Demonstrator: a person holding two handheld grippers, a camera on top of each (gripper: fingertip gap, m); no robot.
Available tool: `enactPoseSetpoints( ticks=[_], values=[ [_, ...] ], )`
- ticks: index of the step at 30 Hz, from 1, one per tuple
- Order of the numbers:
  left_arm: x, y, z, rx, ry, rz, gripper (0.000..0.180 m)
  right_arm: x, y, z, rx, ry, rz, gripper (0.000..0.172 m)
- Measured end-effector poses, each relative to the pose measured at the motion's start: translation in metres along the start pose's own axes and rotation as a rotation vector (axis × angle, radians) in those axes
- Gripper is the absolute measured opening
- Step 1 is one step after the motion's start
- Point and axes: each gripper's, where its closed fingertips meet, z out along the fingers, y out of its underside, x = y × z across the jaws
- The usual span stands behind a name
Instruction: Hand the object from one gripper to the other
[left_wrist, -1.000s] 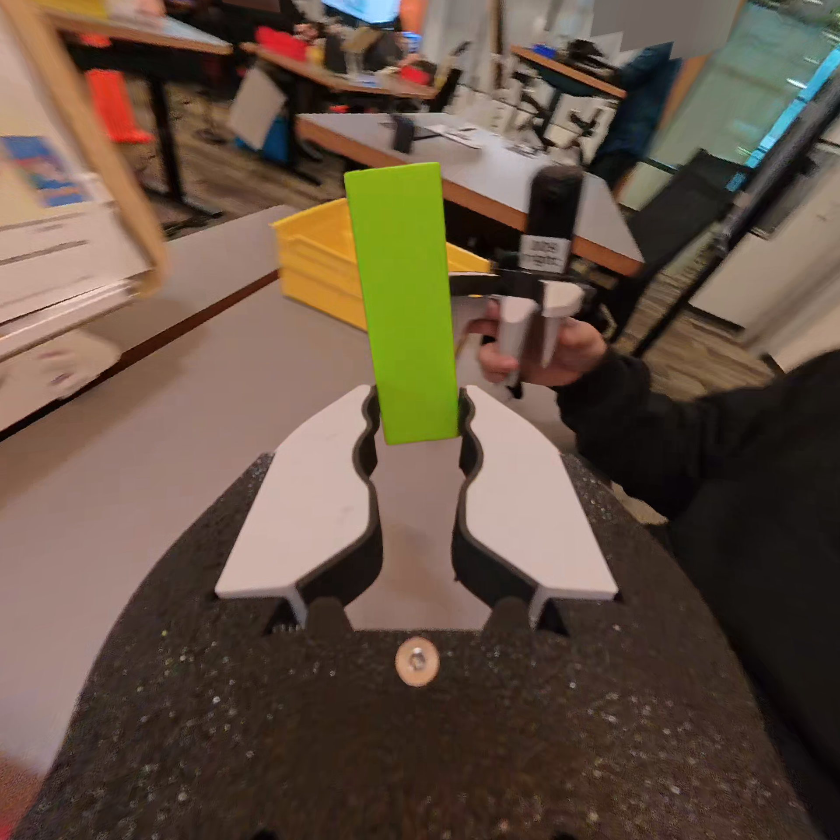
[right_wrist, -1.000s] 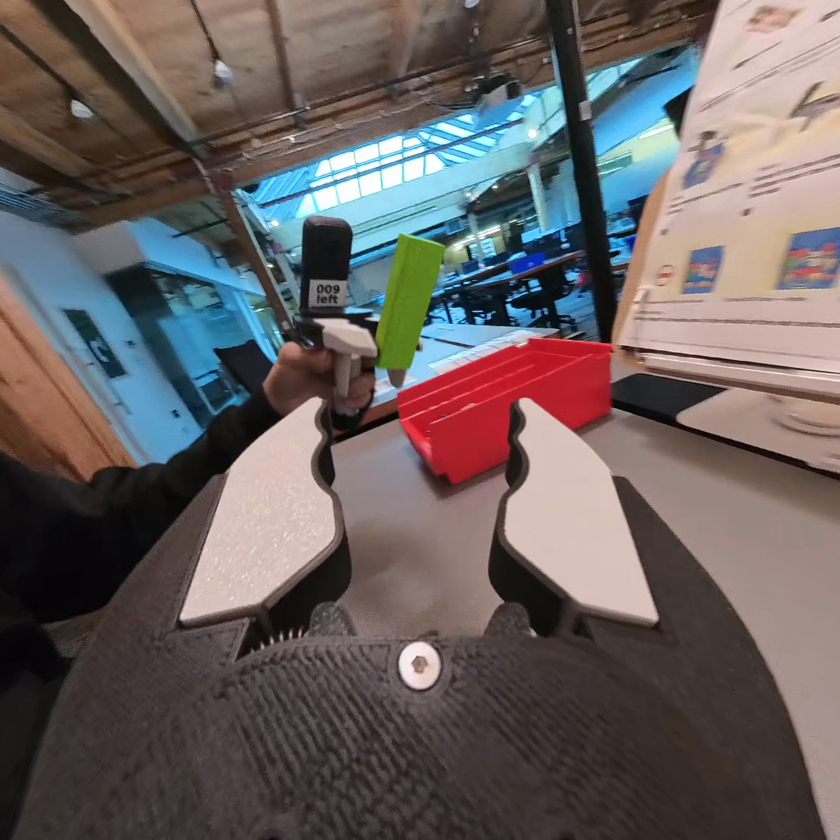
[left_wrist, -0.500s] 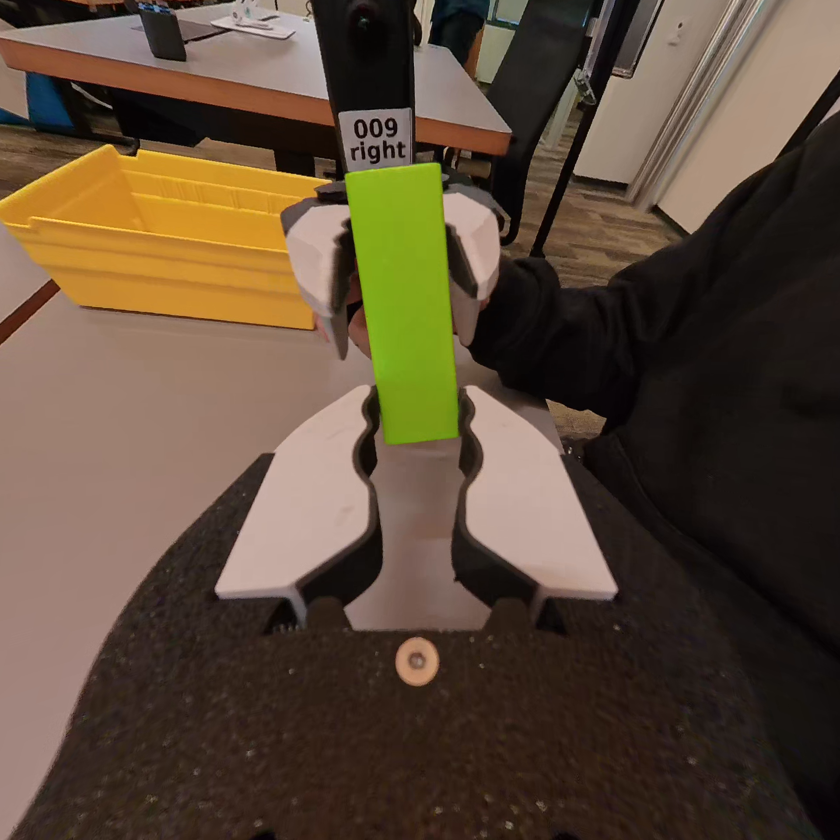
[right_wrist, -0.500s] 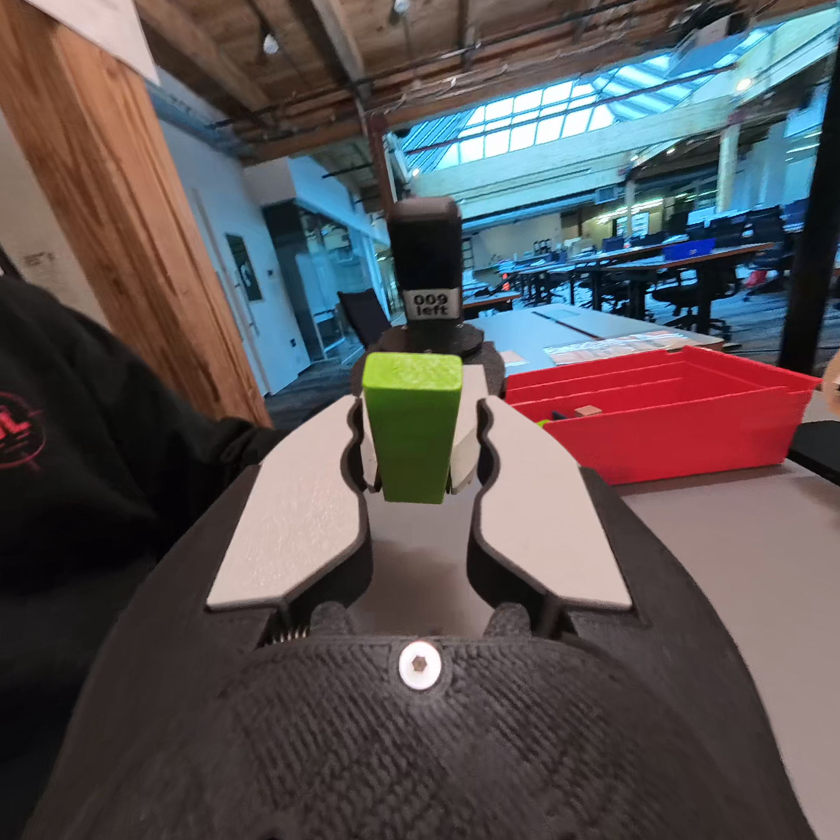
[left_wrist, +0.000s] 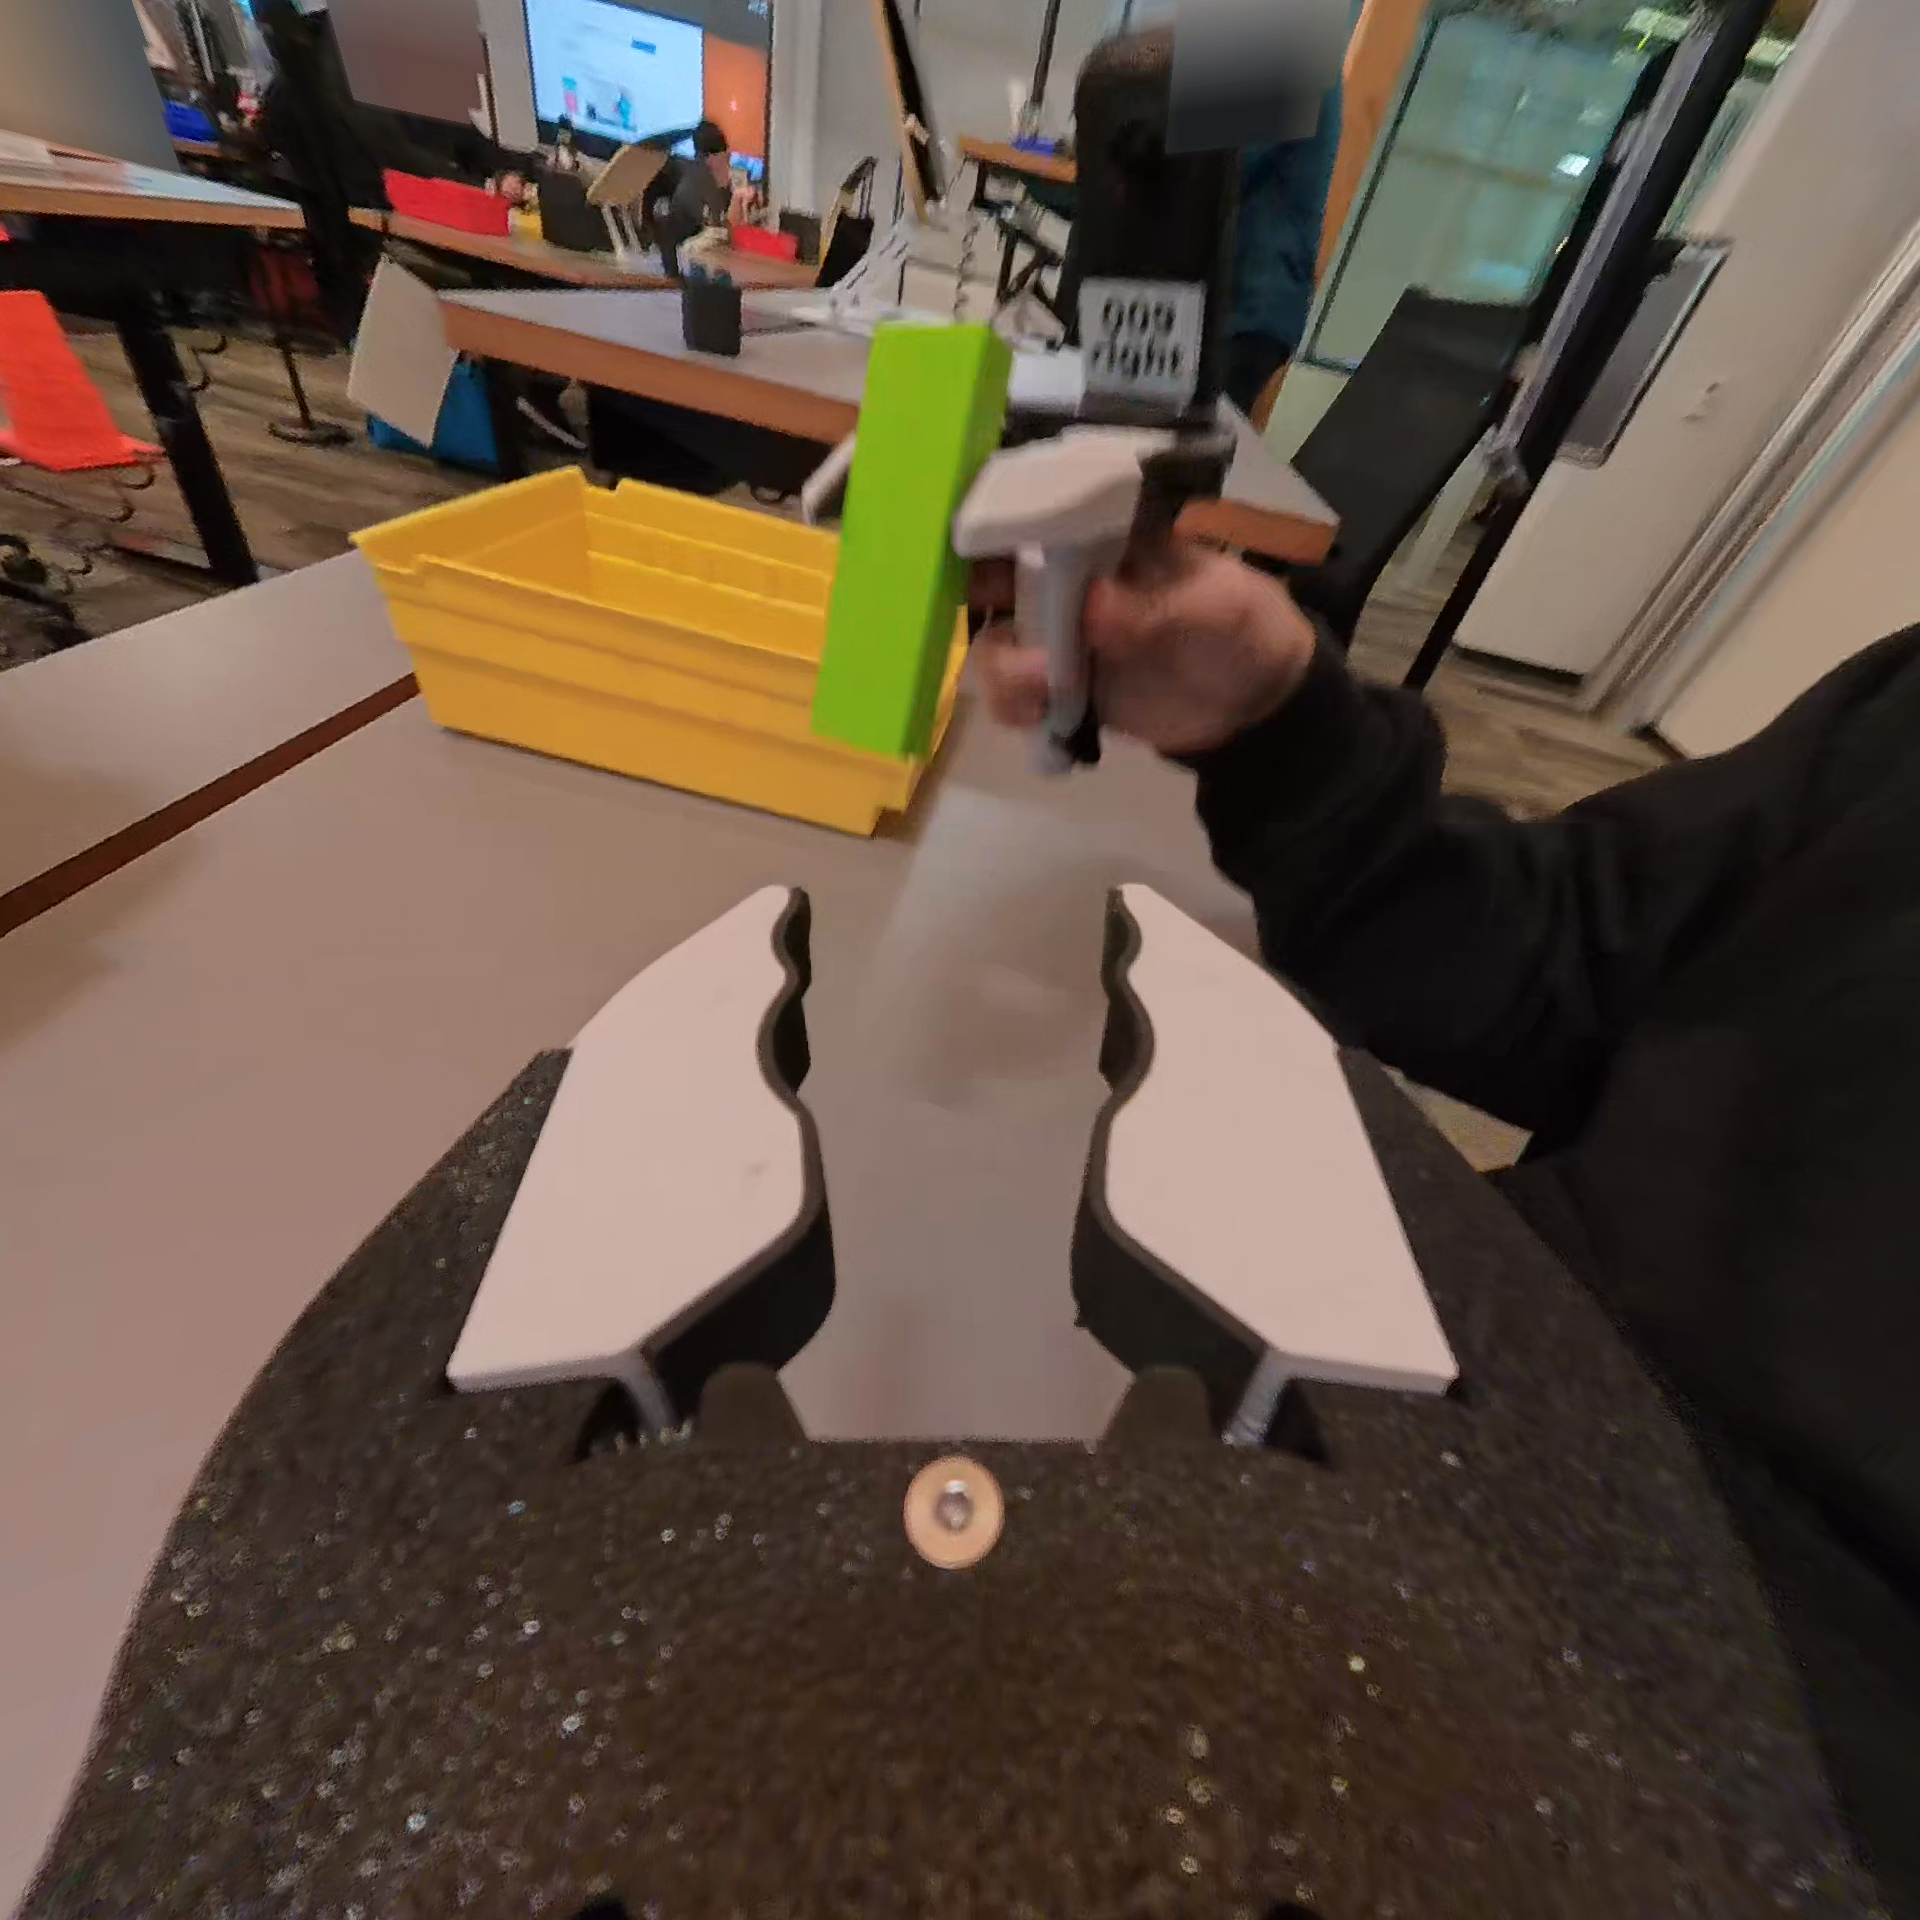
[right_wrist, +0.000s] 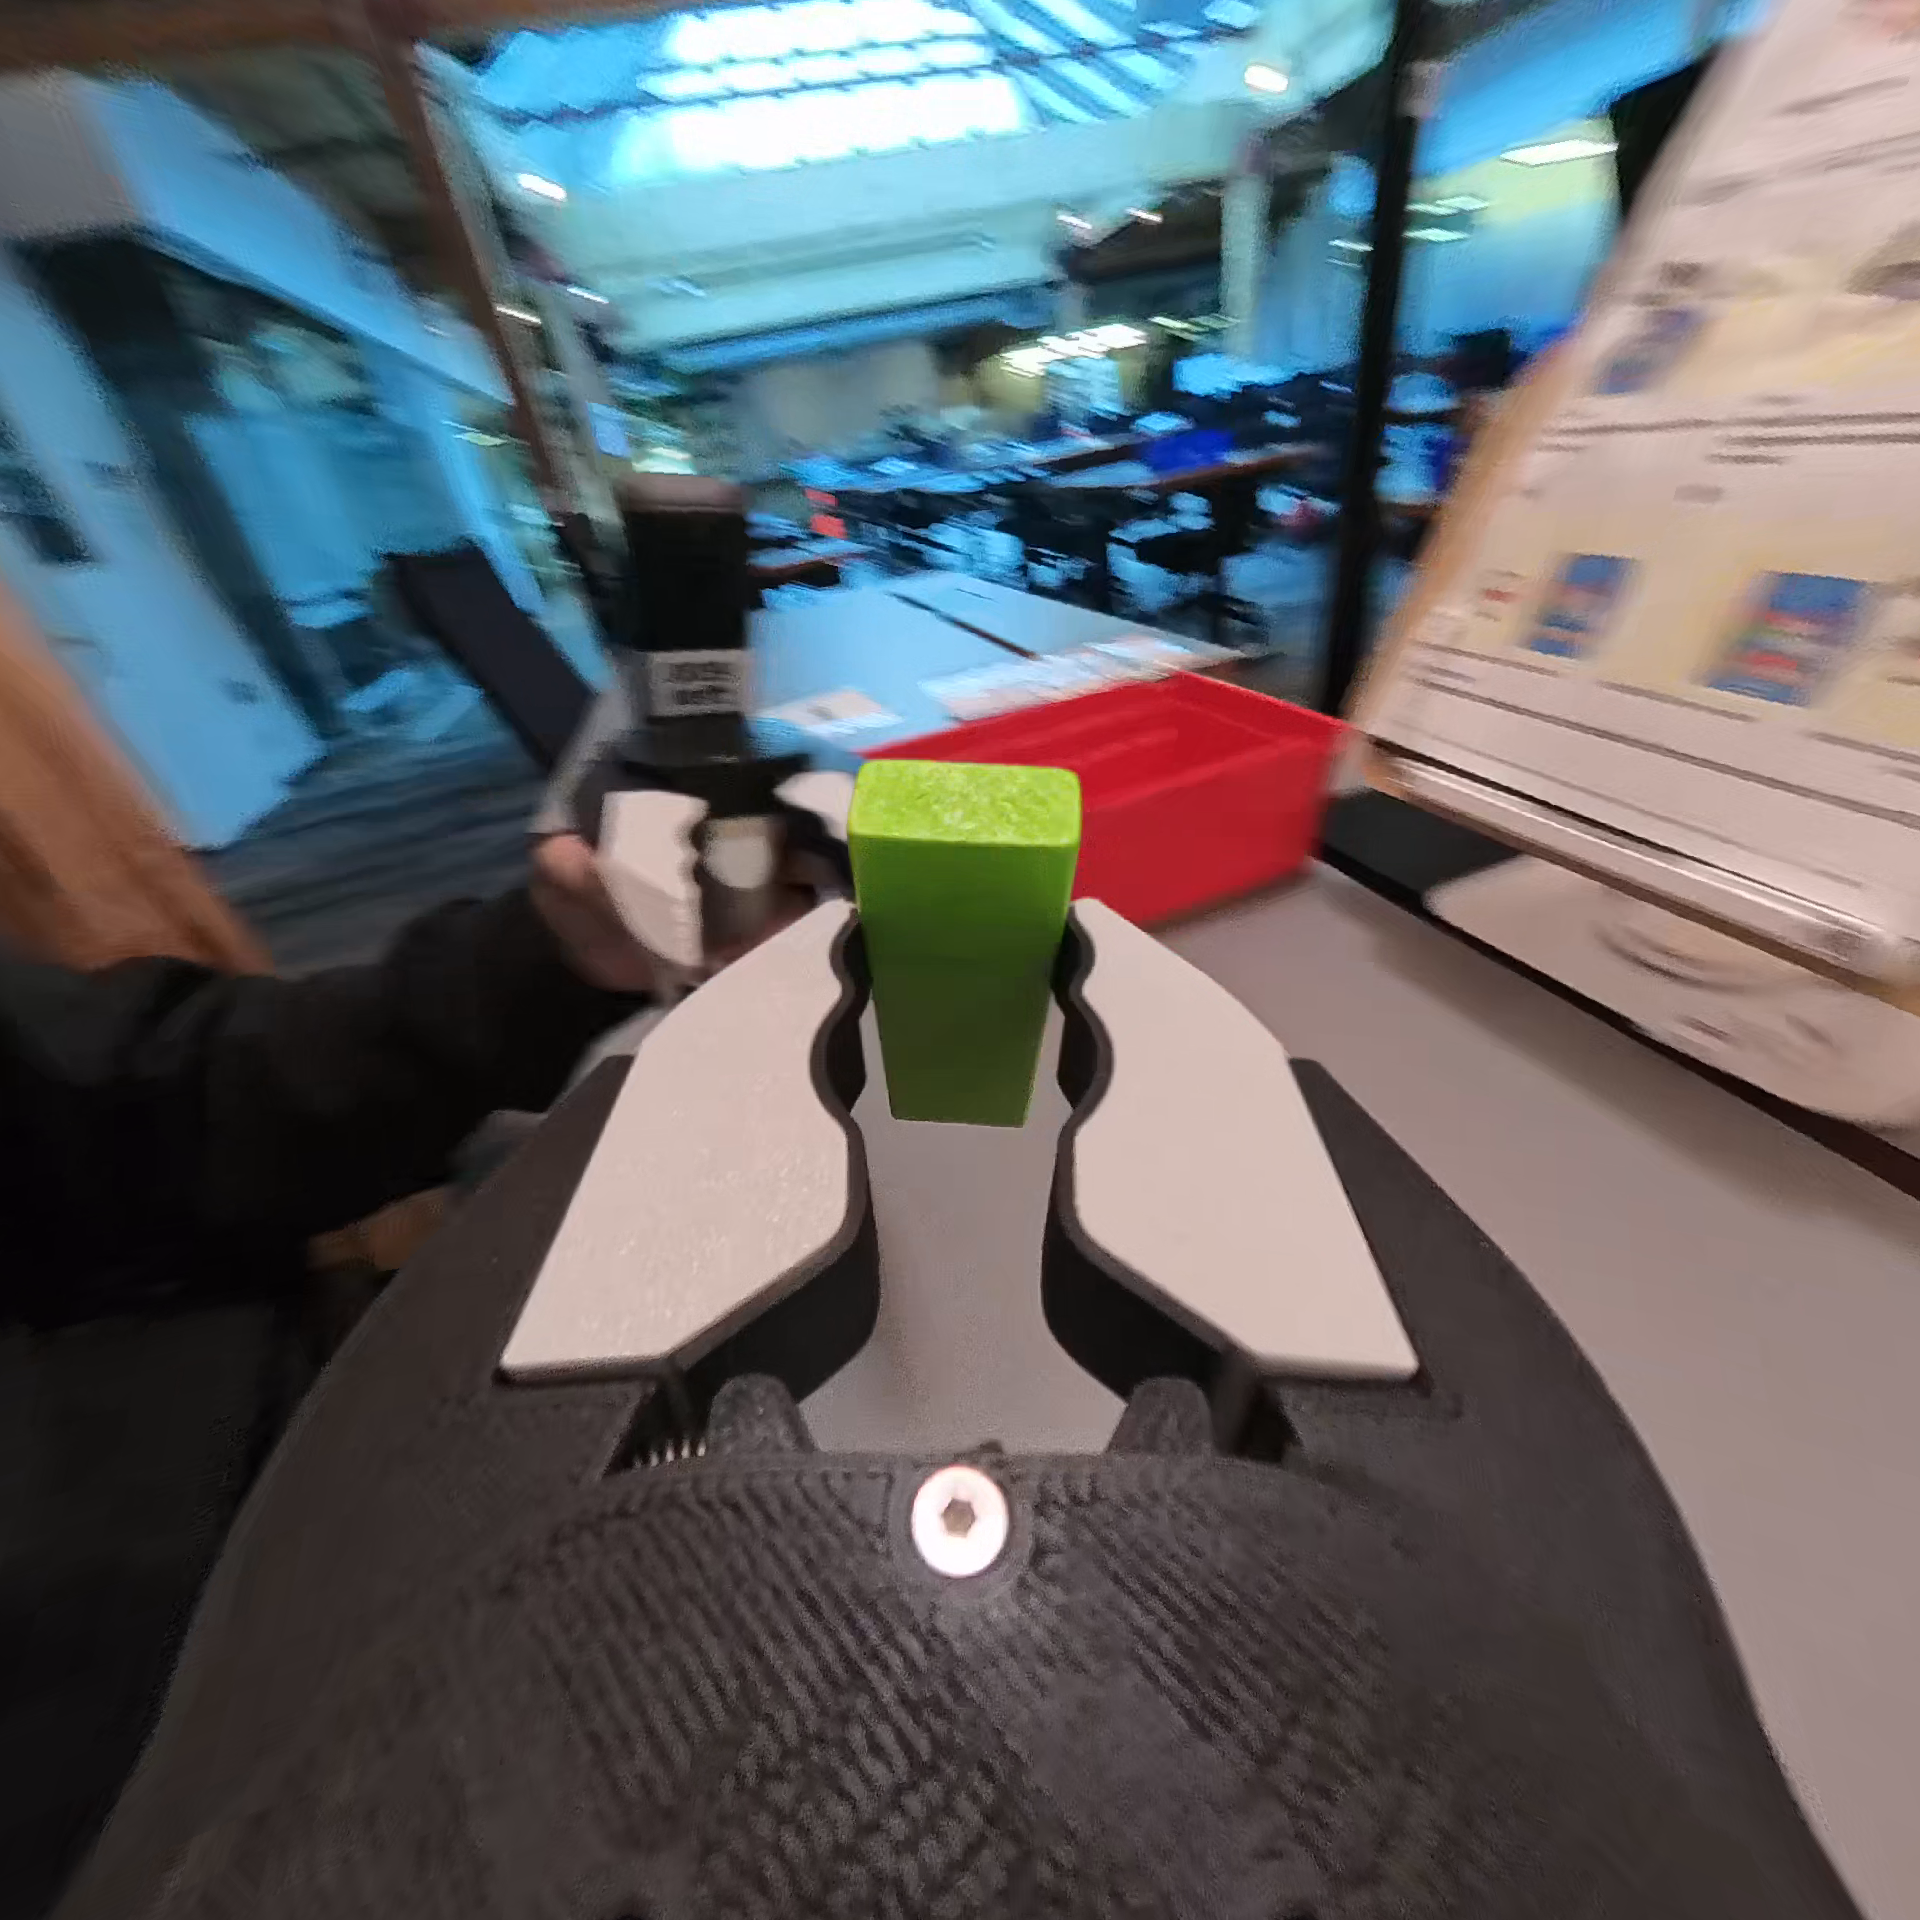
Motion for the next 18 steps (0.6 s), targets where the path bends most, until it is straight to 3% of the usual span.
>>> enactPoseSetpoints(
  ticks=[7, 11, 18],
  values=[
    [-0.001, 0.039, -0.001, -0.175, -0.055, 0.039, 0.06, 0.107, -0.003, -0.131, -0.106, 0.638, -0.051, 0.035],
    [-0.005, 0.05, -0.009, -0.229, -0.084, 0.059, 0.06, 0.157, 0.019, -0.199, -0.17, 0.933, -0.031, 0.034],
    [-0.012, 0.055, -0.026, -0.204, -0.108, 0.029, 0.06, 0.215, 0.081, -0.223, -0.412, 1.068, 0.085, 0.035]
  ],
)
